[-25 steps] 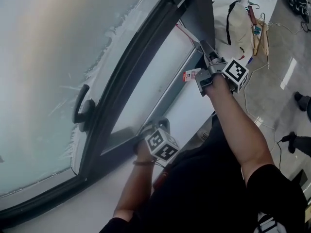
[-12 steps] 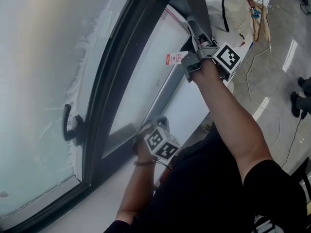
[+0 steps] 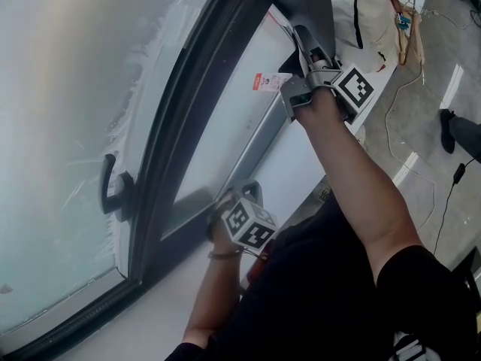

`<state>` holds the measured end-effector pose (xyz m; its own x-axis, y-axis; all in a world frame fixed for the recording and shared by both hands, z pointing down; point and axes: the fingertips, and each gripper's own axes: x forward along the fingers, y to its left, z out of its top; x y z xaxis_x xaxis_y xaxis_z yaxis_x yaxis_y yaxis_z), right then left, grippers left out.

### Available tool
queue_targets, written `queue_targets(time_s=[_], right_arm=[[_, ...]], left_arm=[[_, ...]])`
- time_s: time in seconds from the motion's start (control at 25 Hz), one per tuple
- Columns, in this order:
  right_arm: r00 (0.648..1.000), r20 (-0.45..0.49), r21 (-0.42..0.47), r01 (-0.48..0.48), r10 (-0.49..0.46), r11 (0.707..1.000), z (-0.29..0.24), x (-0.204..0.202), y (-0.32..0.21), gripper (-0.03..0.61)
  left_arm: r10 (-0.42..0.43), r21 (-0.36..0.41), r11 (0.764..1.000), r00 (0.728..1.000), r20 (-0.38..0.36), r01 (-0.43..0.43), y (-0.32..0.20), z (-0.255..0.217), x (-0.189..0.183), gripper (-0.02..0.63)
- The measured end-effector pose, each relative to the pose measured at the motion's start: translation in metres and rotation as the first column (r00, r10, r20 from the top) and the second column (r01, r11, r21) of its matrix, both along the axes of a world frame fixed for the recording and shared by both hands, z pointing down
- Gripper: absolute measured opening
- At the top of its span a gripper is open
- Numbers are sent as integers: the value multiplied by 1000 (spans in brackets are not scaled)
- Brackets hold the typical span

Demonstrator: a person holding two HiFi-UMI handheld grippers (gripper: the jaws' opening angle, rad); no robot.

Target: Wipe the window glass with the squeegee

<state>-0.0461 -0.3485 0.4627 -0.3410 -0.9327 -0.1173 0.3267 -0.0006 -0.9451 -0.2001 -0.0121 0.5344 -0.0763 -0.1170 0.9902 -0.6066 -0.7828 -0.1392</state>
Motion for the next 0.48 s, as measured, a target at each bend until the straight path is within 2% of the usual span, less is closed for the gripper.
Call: queue_targets(time_s=[0.48], right_arm=[[999, -27, 37, 23, -22, 999, -8, 0, 10, 130]], left_arm=[[-33, 29, 999, 999, -17, 34, 5, -2, 1, 0]])
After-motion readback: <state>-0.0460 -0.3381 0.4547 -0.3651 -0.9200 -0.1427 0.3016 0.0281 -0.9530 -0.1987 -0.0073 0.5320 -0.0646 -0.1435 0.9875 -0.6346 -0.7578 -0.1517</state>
